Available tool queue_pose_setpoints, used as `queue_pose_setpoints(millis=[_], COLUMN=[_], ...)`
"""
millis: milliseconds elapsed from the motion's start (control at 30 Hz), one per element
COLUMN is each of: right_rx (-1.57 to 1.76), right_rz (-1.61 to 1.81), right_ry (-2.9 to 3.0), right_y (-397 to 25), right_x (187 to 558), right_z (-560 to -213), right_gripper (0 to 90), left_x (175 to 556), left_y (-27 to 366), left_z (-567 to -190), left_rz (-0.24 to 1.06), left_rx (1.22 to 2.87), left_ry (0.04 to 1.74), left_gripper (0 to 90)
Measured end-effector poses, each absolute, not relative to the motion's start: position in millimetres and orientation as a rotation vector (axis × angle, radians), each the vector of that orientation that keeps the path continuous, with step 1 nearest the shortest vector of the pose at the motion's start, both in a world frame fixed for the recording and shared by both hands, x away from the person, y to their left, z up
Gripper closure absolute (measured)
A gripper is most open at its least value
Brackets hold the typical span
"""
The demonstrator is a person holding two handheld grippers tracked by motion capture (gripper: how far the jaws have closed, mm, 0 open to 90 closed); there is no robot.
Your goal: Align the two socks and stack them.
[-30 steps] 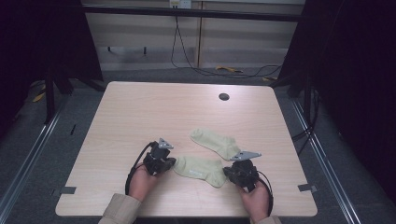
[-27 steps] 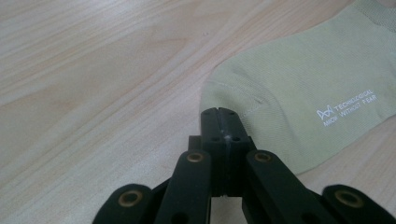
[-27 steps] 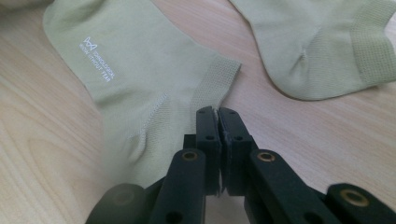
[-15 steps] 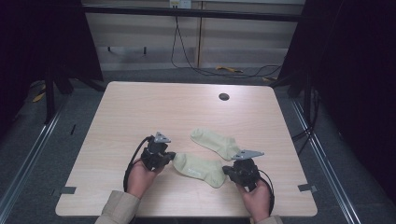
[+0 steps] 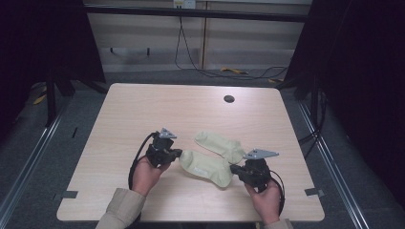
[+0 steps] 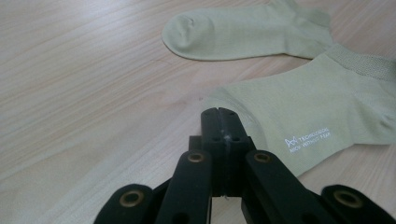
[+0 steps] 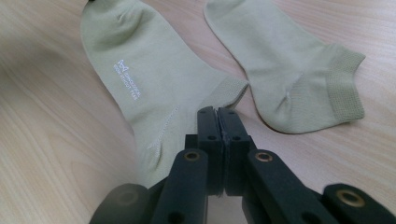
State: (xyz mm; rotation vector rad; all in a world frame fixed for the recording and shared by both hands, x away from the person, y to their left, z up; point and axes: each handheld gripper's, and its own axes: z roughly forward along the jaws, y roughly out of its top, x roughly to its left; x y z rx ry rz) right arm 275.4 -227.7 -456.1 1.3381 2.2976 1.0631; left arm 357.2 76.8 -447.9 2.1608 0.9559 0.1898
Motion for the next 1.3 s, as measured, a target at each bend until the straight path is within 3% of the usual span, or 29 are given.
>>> queue_pose_setpoints(millis=[367,700,733,833,1067,1200,1300], right_rx=[1.331,1.336,1.338,1.345,1.347,1.343,1.354], right_rz=[1.072,0.997,0.992,0.981,0.978,0.973,0.977], right_ry=[2.288,2.332,2.333,2.341,2.345,2.344,2.343], right_y=[-229,-226,-225,-226,-226,-226,-226], right_x=[276,278,278,279,279,280,279], right_z=[-453,-463,-464,-465,-467,-468,-468], right_gripper=[88.7,88.7,88.7,88.7,88.7,88.7,88.7], left_x=[360,360,359,360,357,358,359], left_y=[72,70,70,69,64,61,59], left_z=[-448,-482,-483,-486,-492,-490,-488], left_rz=[0.176,0.148,0.163,0.147,0.162,0.121,0.121], left_rx=[2.176,2.228,2.232,2.207,2.242,2.270,2.286], left_ry=[0.959,0.981,0.981,1.003,0.989,0.983,0.991], left_gripper=[90.0,89.9,89.0,70.4,71.4,87.5,88.9])
